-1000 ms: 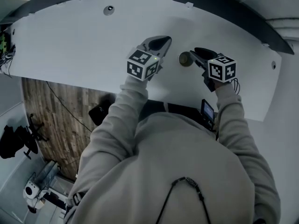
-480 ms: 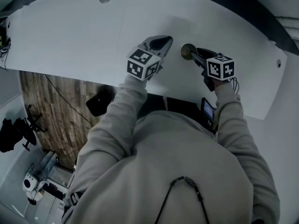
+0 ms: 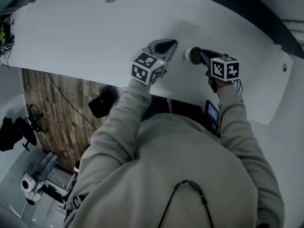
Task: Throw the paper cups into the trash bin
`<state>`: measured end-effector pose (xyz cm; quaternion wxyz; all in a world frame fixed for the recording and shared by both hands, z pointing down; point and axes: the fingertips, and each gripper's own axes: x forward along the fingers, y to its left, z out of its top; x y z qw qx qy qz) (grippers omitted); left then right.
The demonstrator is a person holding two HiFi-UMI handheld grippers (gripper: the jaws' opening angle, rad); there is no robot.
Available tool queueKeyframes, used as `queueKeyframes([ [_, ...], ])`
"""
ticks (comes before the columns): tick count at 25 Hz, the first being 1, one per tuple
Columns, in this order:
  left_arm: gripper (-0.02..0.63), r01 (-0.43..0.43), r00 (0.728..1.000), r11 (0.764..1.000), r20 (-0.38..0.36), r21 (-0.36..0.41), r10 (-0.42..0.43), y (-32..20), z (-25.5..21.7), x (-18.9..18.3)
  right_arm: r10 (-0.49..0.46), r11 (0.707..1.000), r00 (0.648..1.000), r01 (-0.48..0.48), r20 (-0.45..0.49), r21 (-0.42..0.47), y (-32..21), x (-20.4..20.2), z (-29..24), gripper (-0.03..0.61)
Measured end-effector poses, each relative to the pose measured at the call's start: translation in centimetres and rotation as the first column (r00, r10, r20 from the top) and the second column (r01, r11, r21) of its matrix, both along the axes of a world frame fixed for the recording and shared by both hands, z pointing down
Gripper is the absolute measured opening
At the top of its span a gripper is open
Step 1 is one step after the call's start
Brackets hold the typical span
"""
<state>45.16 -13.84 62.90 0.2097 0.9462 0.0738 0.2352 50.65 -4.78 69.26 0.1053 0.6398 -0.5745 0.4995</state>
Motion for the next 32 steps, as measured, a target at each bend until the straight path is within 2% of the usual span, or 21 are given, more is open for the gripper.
queueKeyframes([
  [8,0.002,0.007,1.0,1.0,-0.002,0.01,-0.007,0.7,-0.4,-0.4,0.007,1.0,1.0,-0.006,-0.011,0.006,0.8,-0.2,-0.7,0.04],
  [13,0.002,0.009,1.0,1.0,-0.011,0.028,-0.009,1.1,-2.0,-0.7,0.023,0.999,0.999,-0.022,-0.035,0.046,0.8,-0.1,-2.9,0.041],
  [21,0.002,0.007,0.991,0.995,-0.134,0.104,0.007,0.8,-10.1,1.0,0.057,0.977,0.984,-0.02,-0.17,0.213,-0.5,3.4,-14.2,0.041],
  [25,0.002,-0.001,0.978,0.984,-0.205,0.18,0.039,-0.1,-15.1,3.2,0.083,0.955,0.967,-0.008,-0.241,0.297,-1.4,5.6,-20.4,0.04],
  [32,0.002,0.002,0.956,0.959,-0.283,0.284,0.082,-0.2,-22.5,4.6,0.144,0.91,0.937,0.001,-0.318,0.415,-0.3,7.9,-29.2,0.04],
])
